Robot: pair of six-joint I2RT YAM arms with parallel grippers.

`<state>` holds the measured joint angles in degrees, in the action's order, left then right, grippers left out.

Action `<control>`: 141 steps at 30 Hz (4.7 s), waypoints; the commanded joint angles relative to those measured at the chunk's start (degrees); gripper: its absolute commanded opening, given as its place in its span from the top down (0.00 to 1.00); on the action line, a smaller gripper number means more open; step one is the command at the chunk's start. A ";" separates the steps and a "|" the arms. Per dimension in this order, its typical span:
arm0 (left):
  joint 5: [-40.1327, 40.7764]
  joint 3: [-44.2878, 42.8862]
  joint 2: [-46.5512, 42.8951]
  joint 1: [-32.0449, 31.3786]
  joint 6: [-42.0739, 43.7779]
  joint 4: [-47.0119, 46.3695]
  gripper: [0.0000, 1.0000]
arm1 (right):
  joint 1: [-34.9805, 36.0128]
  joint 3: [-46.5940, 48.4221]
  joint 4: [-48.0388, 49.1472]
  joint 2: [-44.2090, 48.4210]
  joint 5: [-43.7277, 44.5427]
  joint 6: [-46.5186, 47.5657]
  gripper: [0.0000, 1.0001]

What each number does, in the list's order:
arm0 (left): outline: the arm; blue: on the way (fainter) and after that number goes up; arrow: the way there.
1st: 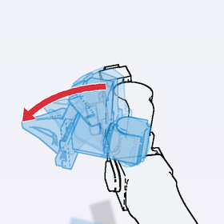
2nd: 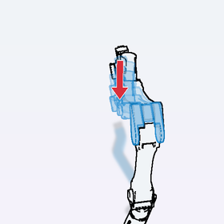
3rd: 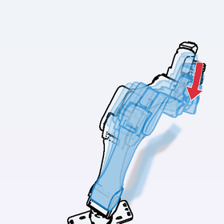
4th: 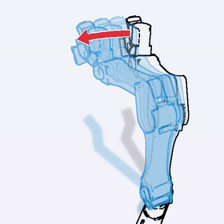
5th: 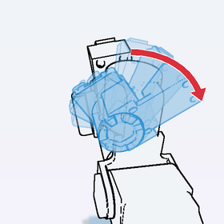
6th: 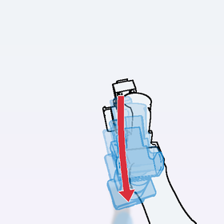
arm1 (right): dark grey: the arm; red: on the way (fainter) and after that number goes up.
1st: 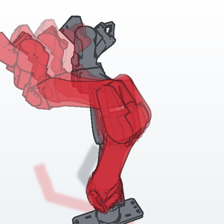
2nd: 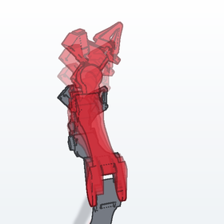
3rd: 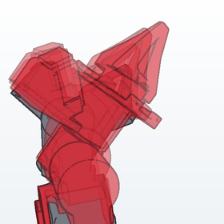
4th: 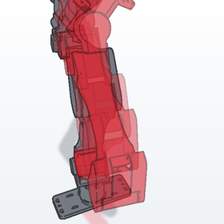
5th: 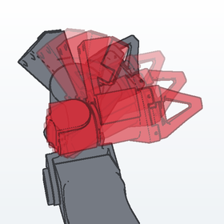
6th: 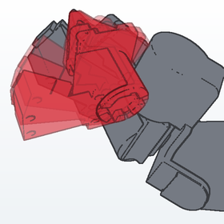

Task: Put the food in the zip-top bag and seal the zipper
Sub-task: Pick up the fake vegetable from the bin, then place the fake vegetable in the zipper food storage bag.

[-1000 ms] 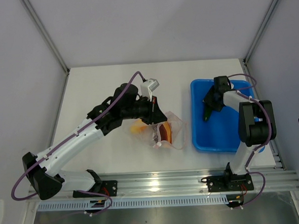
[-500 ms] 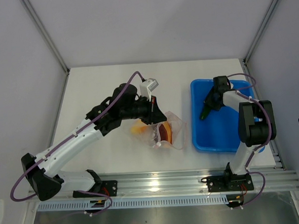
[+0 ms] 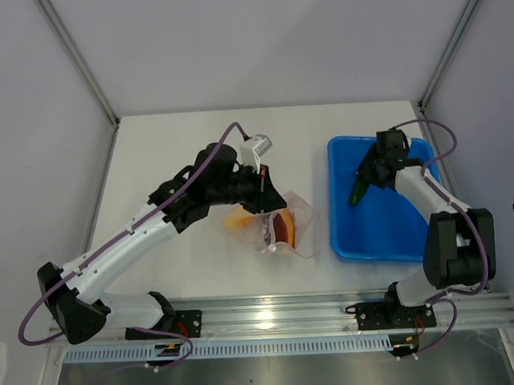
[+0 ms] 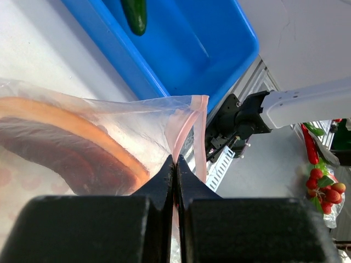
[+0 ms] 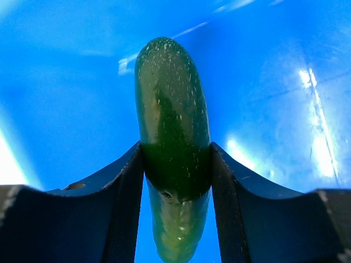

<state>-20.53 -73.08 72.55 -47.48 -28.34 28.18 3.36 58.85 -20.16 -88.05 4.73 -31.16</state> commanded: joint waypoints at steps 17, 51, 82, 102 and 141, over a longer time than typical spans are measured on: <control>-6.80 -7.08 5.05 2.57 -6.03 -0.32 0.99 | 8.77 3.37 -6.47 31.18 -6.31 5.31 1.00; -10.14 -10.68 6.64 4.07 -6.82 1.08 0.99 | 27.06 15.67 -17.60 34.63 -32.32 11.47 1.00; -14.45 -1.37 1.36 4.07 -5.76 -6.39 0.99 | 31.27 24.12 -43.65 18.80 -29.43 1.98 1.00; -16.91 2.15 0.22 3.80 -12.62 -12.80 0.99 | 37.07 20.78 -36.09 15.63 -16.86 -2.33 0.48; -9.97 -1.89 -1.98 3.89 -5.68 -1.91 1.00 | 37.34 18.60 -41.81 29.07 -2.71 3.38 0.51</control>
<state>-31.62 -71.92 73.08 -43.94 -35.79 25.63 40.73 79.53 -63.68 -60.23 0.38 -28.88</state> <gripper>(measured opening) 0.005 0.510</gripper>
